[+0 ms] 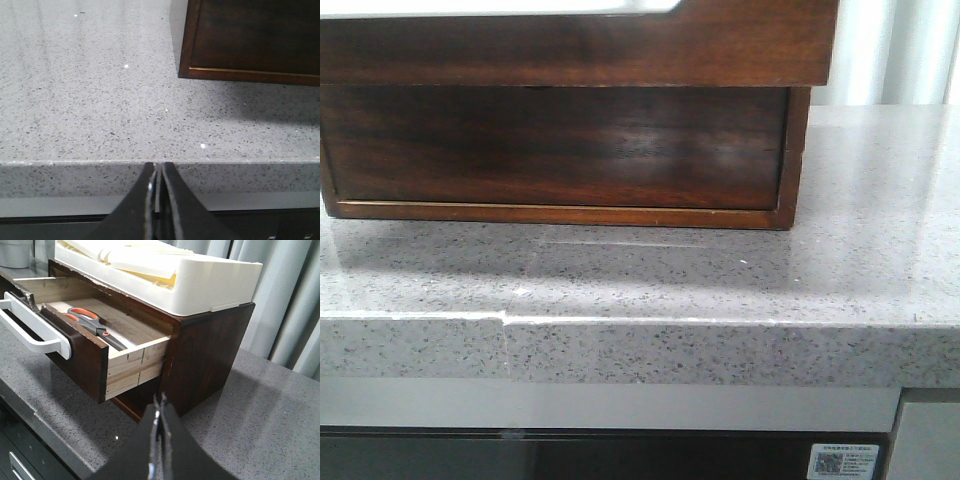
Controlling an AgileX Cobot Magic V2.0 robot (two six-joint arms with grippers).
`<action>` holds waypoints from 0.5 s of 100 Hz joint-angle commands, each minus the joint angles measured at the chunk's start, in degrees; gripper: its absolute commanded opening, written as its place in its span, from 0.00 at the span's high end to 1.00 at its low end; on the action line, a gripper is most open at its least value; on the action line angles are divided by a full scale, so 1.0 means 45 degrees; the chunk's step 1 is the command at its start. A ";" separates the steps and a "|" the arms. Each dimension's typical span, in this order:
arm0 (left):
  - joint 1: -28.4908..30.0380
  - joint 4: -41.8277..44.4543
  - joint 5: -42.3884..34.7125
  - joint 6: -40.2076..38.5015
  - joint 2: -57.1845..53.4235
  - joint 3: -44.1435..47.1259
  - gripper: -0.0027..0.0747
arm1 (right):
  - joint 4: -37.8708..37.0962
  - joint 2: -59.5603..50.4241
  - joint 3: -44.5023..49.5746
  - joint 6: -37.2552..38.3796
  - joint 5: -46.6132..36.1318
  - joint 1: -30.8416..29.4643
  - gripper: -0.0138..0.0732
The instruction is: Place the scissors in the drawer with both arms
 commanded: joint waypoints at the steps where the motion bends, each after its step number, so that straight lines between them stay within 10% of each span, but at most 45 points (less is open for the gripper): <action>1: 0.0026 -0.0233 -0.0263 -0.0163 -0.0413 0.0275 0.99 | -0.0339 0.0193 -0.0258 -0.0004 -0.0900 -0.0071 0.88; 29: 0.0026 -0.0233 -0.0263 -0.0163 -0.0413 0.0275 0.99 | -0.0377 0.0184 0.0064 -0.0004 -0.0839 -0.0388 0.88; 50: 0.0026 -0.0233 -0.0263 -0.0163 -0.0413 0.0275 0.99 | 0.0595 0.0184 0.2269 0.0020 -0.1623 -0.3263 0.88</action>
